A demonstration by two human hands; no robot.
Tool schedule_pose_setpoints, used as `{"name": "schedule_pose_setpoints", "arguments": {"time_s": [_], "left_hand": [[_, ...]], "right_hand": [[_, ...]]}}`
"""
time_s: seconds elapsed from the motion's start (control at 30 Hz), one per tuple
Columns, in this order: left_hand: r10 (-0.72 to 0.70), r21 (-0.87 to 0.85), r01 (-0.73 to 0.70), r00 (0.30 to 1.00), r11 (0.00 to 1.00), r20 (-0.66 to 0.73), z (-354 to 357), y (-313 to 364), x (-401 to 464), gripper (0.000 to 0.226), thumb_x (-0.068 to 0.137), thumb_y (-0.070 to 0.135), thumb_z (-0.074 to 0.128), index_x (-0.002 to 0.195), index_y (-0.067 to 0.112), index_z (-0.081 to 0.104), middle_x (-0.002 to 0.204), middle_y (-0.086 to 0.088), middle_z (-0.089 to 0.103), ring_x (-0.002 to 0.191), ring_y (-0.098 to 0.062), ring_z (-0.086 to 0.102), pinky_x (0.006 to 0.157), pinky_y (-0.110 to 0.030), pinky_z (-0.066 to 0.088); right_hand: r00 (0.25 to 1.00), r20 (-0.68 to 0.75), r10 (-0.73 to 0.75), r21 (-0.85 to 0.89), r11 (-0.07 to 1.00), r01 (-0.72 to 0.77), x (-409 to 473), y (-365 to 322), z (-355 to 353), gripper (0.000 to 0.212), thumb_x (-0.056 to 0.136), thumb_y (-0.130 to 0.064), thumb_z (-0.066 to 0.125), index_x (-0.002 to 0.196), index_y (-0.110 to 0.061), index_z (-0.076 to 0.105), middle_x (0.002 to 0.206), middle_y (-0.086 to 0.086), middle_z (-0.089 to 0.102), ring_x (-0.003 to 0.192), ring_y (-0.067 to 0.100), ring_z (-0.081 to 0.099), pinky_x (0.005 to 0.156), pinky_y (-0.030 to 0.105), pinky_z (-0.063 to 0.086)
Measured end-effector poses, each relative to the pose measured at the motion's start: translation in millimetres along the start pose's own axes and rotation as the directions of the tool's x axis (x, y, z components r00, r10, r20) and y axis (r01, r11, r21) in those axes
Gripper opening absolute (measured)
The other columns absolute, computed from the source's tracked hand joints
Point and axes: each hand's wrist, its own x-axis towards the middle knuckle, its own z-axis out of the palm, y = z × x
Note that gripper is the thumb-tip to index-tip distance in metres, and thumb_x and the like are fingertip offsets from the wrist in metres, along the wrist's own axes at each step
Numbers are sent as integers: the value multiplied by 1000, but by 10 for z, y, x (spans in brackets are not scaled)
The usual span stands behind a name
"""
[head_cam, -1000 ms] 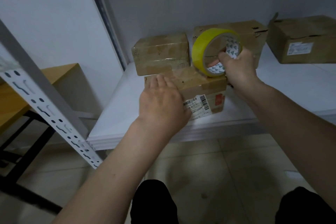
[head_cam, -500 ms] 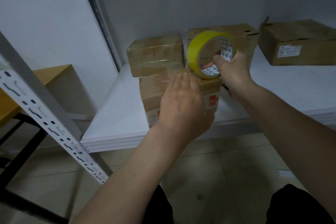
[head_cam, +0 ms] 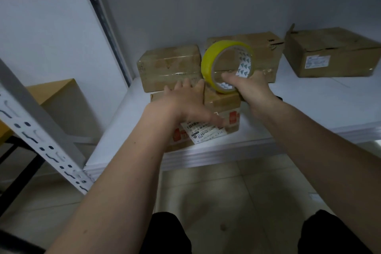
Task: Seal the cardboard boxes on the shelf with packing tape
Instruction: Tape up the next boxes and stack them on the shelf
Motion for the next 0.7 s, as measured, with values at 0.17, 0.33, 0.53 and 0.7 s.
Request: {"name": "schedule_pose_setpoints", "arguments": {"time_s": [0.17, 0.33, 0.53, 0.7], "left_hand": [[10, 53, -4, 993, 999, -116, 69, 13, 30, 118, 64, 85, 62, 156, 28, 13, 156, -9, 29, 145, -32, 25, 118, -56, 18], [-8, 42, 12, 995, 999, -96, 57, -4, 36, 118, 68, 83, 60, 158, 27, 7, 160, -8, 22, 147, -31, 20, 120, -55, 15], [-6, 39, 10, 996, 999, -84, 44, 16, 23, 119, 70, 82, 60, 158, 25, 4, 161, -7, 19, 148, -30, 17, 120, -53, 14], [-13, 39, 16, 996, 999, -89, 39, 7, 20, 119, 70, 82, 59, 158, 24, 4, 161, -7, 20, 148, -30, 18, 120, -53, 15]], "right_hand": [[995, -45, 92, 1, 996, -93, 69, -11, -27, 46, 77, -38, 69, 114, -13, 60, 104, 4, 68, 95, 21, 67, 87, 42, 55], [995, -79, 55, 49, 998, -51, 103, 6, -124, 17, 91, -23, 61, 102, -10, 59, 92, 7, 69, 83, 20, 70, 56, 27, 53], [989, -38, 143, 282, 951, -127, 91, -10, -242, 19, 95, -11, 57, 112, -2, 52, 86, 7, 63, 69, 14, 70, 51, 31, 57], [979, 56, 194, 459, 866, -198, 79, 66, -304, 11, 98, -7, 50, 109, -7, 51, 83, 7, 62, 61, 15, 71, 50, 36, 57]]}}
